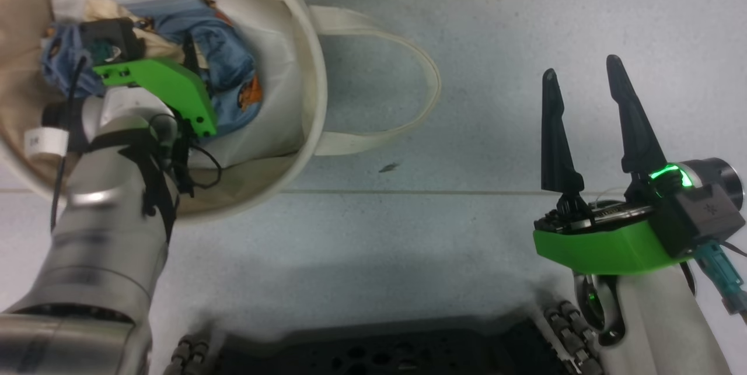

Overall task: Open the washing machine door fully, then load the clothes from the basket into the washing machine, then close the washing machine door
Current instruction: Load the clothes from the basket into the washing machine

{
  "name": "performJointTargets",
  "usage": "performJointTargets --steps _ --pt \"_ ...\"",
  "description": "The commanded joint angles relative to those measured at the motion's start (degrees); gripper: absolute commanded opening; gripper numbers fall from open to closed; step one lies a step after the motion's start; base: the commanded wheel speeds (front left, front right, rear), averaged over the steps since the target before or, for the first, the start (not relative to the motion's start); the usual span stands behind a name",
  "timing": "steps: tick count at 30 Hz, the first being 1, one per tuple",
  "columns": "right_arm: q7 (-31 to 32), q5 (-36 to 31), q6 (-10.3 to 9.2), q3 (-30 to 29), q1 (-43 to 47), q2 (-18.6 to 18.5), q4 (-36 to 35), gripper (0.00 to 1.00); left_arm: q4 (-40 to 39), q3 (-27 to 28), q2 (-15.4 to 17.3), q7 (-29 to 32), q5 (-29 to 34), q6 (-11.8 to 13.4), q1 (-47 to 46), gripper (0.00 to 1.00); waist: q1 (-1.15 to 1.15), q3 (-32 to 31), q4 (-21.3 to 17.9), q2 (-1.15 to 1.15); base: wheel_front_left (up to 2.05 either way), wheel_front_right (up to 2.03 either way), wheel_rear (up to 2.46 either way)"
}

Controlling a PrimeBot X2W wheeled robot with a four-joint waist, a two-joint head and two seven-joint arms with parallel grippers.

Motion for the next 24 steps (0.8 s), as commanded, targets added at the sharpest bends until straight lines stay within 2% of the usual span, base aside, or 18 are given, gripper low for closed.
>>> performJointTargets --steps 1,8,15,16,20,24 --pt "-0.7 -0.4 0.03 1.3 2.4 0.3 -2.3 1.00 -0.3 0.6 3.1 0.6 0.4 1.1 0.3 1.00 -0.01 1.7 -1.0 0.00 0.00 0.00 0.00" --pt "-0.7 -1.1 0.03 1.5 2.9 0.3 -2.7 1.00 -0.3 -0.2 3.1 1.9 0.7 2.3 -2.0 1.00 -0.01 4.5 -0.9 0.00 0.00 0.00 0.00" --pt "-0.7 -1.7 0.03 0.8 3.6 -0.2 -3.2 1.00 -0.3 0.2 1.5 4.3 -1.4 0.1 -2.3 1.00 -0.01 6.0 -0.4 0.00 0.00 0.00 0.00" --pt "-0.7 -1.8 0.03 0.7 3.6 -0.2 -3.3 1.00 -0.3 0.0 1.3 4.2 -1.4 -0.6 -2.3 0.00 -0.01 6.1 -0.3 0.00 0.00 0.00 0.00" --pt "-0.7 -2.0 0.03 0.6 3.6 -0.3 -3.7 1.00 -0.3 -0.1 0.7 3.3 -2.2 -2.1 -2.3 0.00 -0.01 6.1 0.4 0.00 0.00 0.00 0.00" --pt "-0.7 -2.0 0.03 0.6 2.9 -0.6 -3.6 1.00 -0.2 -0.6 0.2 -1.6 -2.5 -3.1 -2.1 0.00 -0.01 4.8 1.4 0.00 0.00 0.00 0.00"
